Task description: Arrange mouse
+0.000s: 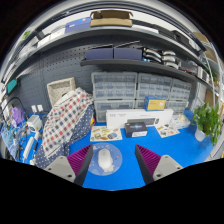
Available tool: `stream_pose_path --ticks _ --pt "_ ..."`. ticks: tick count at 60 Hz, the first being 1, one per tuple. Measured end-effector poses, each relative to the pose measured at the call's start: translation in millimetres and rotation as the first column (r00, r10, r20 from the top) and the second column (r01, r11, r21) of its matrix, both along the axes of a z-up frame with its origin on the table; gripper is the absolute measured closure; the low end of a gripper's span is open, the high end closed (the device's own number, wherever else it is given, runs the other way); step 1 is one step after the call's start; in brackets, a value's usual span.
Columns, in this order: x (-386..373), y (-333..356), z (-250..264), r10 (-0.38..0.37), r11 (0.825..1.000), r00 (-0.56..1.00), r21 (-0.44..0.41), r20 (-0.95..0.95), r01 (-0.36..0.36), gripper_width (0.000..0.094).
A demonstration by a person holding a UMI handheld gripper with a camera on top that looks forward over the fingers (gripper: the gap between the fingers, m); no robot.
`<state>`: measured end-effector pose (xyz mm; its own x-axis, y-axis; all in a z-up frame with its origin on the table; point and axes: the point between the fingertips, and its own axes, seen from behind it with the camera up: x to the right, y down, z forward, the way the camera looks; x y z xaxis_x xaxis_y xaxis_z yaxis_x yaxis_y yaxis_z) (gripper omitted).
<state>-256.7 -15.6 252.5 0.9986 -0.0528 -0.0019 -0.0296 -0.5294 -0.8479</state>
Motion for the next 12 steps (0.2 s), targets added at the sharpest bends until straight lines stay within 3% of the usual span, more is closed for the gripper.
stream_pose_path --ticks 12 --pt "-0.4 -4.8 -9.9 0.001 1.000 1.000 -0.016 -0.007 -0.001 0.0075"
